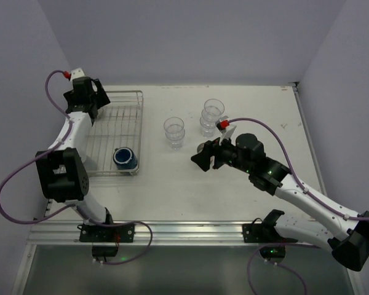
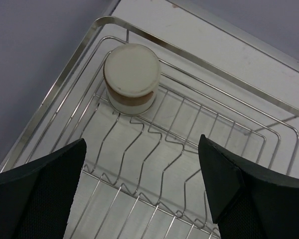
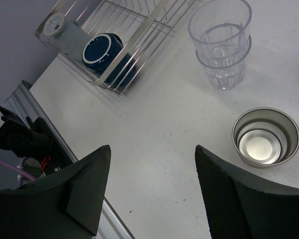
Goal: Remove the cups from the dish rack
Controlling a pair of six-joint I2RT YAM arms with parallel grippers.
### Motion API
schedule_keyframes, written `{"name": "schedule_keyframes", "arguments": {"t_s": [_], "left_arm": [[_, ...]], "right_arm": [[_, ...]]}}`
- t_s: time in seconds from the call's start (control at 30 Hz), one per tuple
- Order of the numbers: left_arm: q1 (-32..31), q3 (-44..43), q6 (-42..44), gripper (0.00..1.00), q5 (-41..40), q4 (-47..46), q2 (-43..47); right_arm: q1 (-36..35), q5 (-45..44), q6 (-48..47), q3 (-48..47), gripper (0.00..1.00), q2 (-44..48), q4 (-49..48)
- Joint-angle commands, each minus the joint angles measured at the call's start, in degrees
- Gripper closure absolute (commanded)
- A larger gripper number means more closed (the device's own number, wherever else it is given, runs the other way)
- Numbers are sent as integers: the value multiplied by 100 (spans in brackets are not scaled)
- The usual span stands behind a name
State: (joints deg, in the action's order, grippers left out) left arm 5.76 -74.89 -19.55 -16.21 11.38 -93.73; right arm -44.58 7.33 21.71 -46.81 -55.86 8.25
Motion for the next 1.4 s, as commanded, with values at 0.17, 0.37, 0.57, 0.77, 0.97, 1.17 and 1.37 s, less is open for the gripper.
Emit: {"name": "schedule_keyframes", "arguments": {"t_s": [0.17,0.37,0.57,0.77,0.97,1.17,1.37], "left_arm": [[479,-983,504,7,275,-522,-1251],[540,-1281,716,9,381,-681,-1752],[567,-1949,795,10,320,-453,-2359],[567,-2100,734,19,495,-408,-2580],[567,-1898,681,33,505,-514,-2510],[575,-1739,479,50,776,-637,-1966],[575,-1275,259,59,1031,-821,-1174]], "right_arm": [[-7,189,52,75,30,5,-500],[-7,365,26,-30,30,-276,-517],[-7,295,8,-57,30,-356,-553],[-7,242,-1,-74,30,-391,-526],[-16,234,-1,-136,30,-347,-482],[-16,277,61,-250,30,-364,-517],[-7,471,351,-171,30,-558,-1115]]}}
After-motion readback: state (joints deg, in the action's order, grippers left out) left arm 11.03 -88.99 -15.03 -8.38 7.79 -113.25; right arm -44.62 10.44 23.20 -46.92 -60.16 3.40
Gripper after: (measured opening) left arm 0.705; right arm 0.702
